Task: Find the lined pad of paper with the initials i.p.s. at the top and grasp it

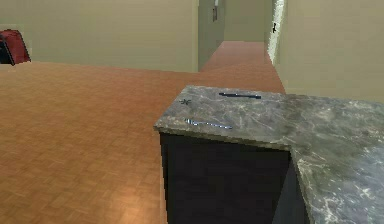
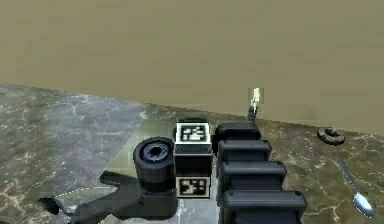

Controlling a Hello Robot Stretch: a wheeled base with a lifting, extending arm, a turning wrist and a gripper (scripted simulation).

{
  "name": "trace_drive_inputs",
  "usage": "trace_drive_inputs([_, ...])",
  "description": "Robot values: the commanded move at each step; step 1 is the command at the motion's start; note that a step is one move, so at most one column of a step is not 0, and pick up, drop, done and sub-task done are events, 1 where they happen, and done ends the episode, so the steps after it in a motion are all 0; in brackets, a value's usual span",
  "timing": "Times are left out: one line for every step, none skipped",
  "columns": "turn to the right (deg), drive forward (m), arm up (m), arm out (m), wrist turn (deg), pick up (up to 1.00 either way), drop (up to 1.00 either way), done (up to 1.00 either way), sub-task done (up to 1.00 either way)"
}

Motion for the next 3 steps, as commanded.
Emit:
trace_drive_inputs([0.0, 0.00, 0.00, 0.00, 45.0, 0.00, 0.00, 0.00, 0.00])
trace_drive_inputs([0.0, 0.00, 0.00, 0.00, 33.0, 0.00, 0.00, 0.00, 0.00])
trace_drive_inputs([0.0, 0.00, -0.14, 0.00, 0.0, 0.00, 0.00, 0.00, 0.00])
